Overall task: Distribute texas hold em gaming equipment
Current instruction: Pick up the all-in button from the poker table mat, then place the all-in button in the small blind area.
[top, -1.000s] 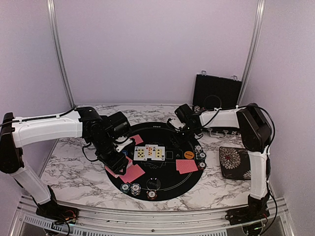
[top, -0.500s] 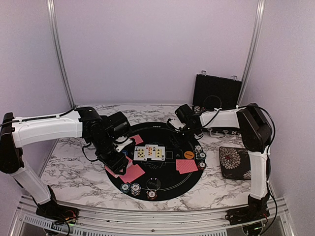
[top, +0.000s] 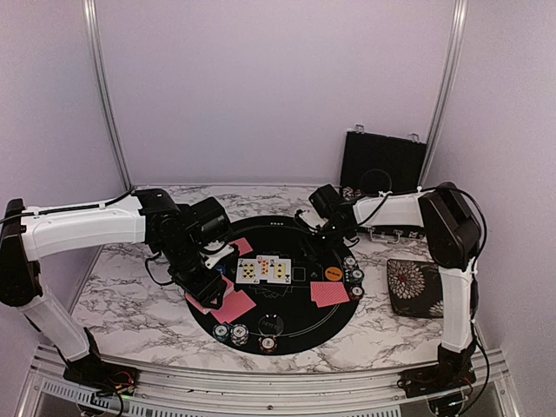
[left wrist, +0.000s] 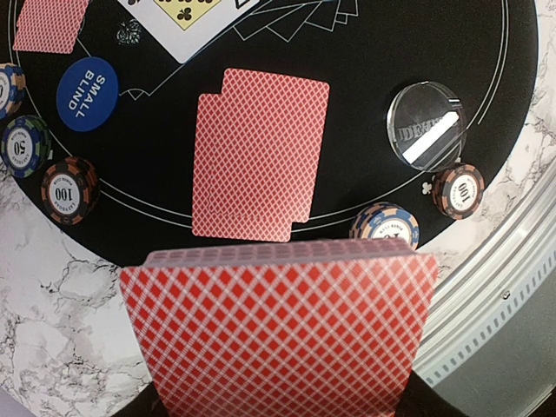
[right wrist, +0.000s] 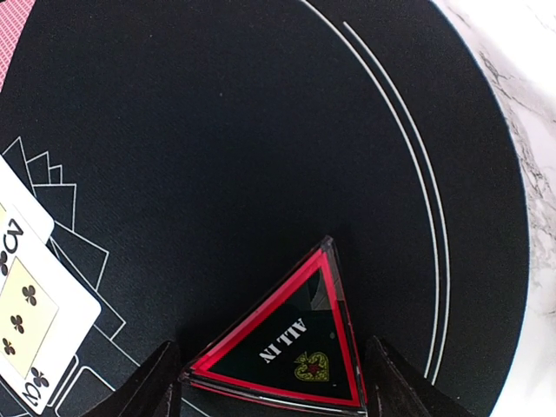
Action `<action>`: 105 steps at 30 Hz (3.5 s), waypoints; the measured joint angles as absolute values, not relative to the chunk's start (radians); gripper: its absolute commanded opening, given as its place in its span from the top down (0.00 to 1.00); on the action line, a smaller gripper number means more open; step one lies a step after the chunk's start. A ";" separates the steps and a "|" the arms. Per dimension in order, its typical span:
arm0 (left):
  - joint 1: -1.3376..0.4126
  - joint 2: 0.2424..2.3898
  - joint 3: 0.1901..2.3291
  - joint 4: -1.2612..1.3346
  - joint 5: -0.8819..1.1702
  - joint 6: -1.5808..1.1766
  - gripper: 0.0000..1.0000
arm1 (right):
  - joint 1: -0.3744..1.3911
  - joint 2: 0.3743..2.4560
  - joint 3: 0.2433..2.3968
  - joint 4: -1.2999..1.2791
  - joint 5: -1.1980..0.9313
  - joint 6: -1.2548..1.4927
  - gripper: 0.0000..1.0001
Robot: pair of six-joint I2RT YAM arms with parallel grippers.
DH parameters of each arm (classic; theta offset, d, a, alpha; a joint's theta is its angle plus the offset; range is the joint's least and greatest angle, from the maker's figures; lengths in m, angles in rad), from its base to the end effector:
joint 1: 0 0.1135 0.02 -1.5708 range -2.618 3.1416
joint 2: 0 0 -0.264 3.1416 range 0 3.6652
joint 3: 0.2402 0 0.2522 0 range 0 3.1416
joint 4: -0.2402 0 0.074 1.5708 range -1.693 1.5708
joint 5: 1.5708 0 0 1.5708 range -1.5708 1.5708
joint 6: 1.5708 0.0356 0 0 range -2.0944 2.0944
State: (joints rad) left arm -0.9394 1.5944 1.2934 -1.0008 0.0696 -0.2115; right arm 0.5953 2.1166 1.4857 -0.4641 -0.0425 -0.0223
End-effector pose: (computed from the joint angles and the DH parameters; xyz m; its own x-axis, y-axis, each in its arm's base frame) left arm 0.1793 -0.2493 0.2565 -0.7277 0.6404 -0.2458 0.6785 0.7245 -0.1213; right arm 0.3638 0.2482 0.1457 -0.7230 -0.5165 -0.4588 -0.5926 0.8050 0.0275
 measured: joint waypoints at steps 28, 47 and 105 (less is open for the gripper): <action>-0.894 1.520 1.229 -0.995 0.069 -0.247 0.49 | 0.664 2.117 1.522 -0.518 0.012 0.092 0.59; -0.848 1.458 1.166 -0.995 0.070 -0.266 0.49 | 0.839 2.237 1.891 -0.586 0.040 0.130 0.58; -0.830 1.452 1.152 -0.995 0.079 -0.253 0.49 | 0.870 2.705 2.389 -0.370 0.050 0.070 0.48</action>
